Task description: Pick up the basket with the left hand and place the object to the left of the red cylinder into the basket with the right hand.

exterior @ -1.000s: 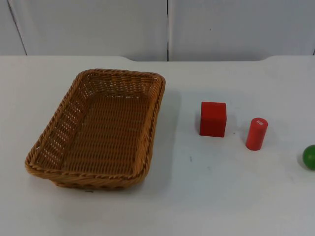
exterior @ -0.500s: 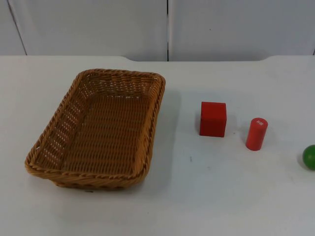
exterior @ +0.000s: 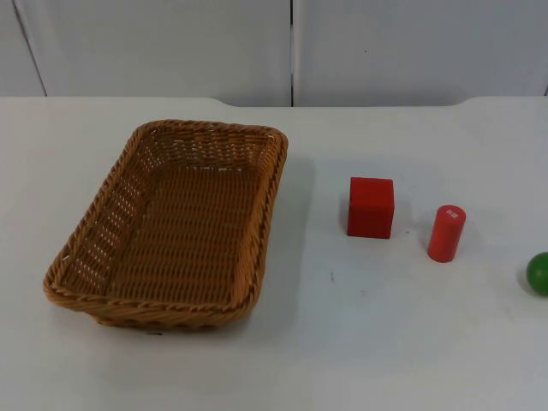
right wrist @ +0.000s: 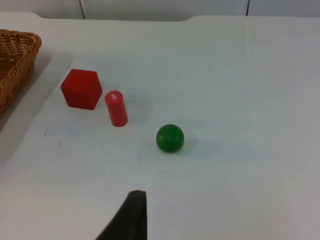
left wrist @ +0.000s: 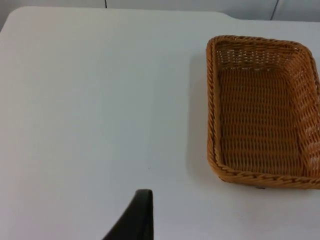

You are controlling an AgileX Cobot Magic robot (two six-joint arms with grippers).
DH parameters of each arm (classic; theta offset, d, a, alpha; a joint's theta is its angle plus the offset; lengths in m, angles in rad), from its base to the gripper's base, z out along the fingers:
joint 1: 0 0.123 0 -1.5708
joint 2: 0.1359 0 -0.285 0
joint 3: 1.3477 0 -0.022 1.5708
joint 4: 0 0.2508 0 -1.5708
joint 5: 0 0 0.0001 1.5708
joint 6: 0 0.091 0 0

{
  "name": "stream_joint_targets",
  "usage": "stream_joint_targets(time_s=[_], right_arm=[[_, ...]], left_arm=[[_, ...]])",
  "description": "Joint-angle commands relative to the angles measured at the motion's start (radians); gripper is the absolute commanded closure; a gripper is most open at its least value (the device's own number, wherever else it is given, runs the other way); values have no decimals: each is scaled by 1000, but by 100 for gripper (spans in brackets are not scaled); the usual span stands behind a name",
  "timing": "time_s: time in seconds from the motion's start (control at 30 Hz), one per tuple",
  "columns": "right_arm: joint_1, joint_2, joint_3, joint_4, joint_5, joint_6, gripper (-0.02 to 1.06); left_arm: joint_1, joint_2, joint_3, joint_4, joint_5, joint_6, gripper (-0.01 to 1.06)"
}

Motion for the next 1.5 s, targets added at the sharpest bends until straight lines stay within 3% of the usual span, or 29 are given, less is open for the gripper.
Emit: stream_joint_targets(time_s=[0.0, 0.43, 0.8, 1.3, 1.47], right_arm=[[-7, -3, 1, -2, -4, 4, -1], [-7, -3, 1, -5, -4, 3, -1], [-7, -3, 1, -5, -4, 4, -1], [-7, -3, 1, -5, -4, 8, -1], [-7, -3, 1, -6, -4, 8, -1]], left_arm=[[1, 18, -5, -22, -37, 0, 0], [1, 129, -5, -158, -156, 107, 0], [1, 318, -5, -349, -251, 302, 0], [1, 584, -5, -426, -374, 443, 0], [1, 660, -5, -530, -410, 545, 0]])
